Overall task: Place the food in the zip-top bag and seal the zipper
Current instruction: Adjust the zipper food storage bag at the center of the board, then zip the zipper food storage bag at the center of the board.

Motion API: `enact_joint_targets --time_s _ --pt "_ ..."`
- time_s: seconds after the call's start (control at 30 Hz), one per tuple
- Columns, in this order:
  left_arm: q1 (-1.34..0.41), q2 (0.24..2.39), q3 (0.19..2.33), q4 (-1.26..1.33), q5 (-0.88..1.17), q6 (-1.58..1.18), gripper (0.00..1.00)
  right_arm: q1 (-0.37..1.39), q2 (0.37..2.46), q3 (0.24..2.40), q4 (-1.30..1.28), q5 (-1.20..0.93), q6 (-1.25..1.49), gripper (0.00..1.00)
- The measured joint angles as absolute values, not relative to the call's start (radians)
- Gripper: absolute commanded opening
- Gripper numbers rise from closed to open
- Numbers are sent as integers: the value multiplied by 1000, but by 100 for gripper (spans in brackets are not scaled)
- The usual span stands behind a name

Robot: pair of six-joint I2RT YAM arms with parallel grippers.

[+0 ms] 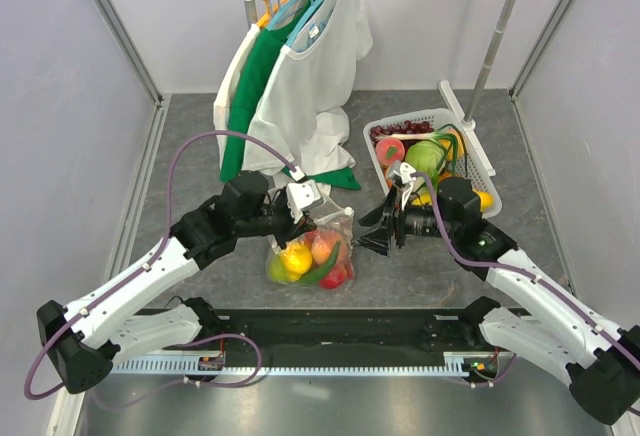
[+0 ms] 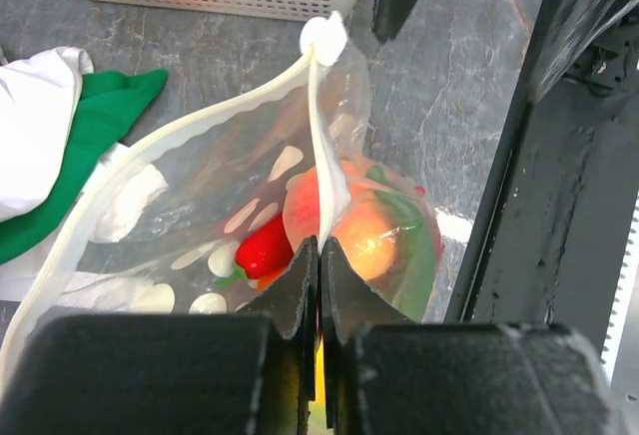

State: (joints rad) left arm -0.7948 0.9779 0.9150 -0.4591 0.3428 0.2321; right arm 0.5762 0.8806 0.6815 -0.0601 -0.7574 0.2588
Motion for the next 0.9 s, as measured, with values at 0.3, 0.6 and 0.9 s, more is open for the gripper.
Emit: enact_joint_targets --time_s 0.3,0.6,0.9 --pt "-793 973 910 -439 370 201 2 607 987 633 38 -636 256 63" --pt "-793 963 896 -439 399 199 2 625 1019 635 84 -624 196 35" --pt "-789 963 894 -440 404 199 30 643 1022 656 80 -632 122 0"
